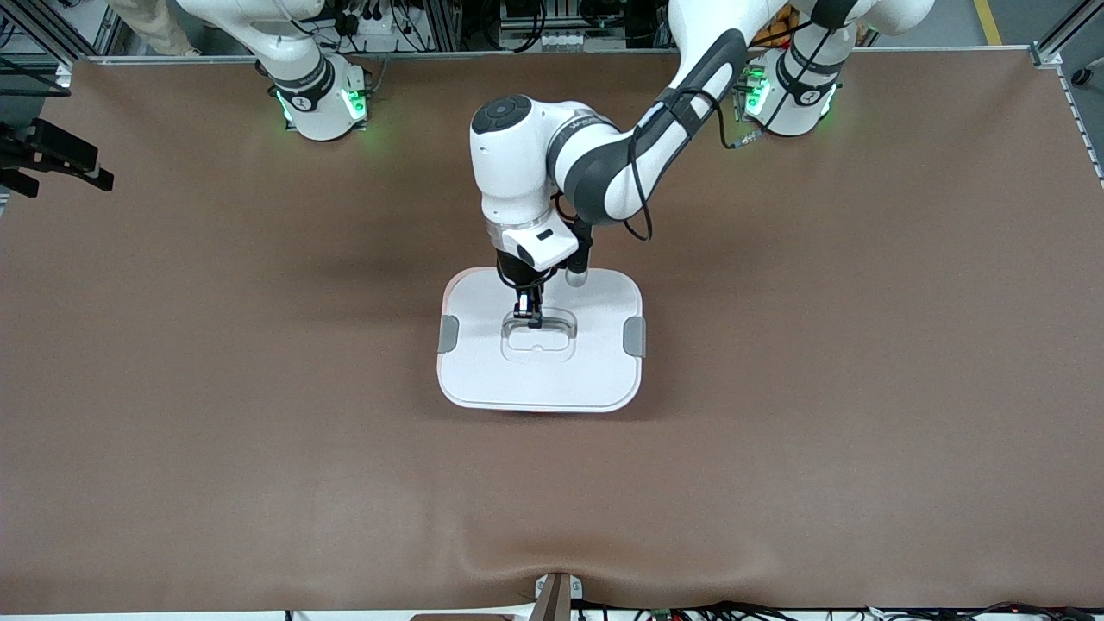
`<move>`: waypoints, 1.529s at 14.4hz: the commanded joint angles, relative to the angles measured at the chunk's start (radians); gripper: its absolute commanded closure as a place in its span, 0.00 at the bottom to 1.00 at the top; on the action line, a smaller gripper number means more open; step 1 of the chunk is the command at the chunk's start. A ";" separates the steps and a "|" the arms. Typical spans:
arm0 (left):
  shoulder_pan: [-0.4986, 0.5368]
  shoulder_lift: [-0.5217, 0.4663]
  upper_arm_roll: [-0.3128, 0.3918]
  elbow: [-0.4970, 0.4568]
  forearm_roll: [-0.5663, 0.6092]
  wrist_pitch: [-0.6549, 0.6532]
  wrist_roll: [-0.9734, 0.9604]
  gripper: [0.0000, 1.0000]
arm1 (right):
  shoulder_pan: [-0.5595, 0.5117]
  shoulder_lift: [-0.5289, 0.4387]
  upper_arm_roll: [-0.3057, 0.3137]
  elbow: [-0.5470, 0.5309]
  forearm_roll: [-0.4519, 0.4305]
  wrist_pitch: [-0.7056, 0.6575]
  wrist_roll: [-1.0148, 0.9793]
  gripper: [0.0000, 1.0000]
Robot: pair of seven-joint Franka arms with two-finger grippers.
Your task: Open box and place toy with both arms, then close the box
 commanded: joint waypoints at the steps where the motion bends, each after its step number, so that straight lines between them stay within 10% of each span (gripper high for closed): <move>1: -0.003 0.023 -0.003 0.039 0.001 -0.007 -0.001 1.00 | -0.005 0.007 -0.001 0.029 -0.003 -0.018 -0.007 0.00; 22: -0.007 -0.004 -0.011 0.021 -0.028 -0.045 -0.001 1.00 | -0.003 0.009 -0.002 0.045 -0.005 -0.021 -0.008 0.00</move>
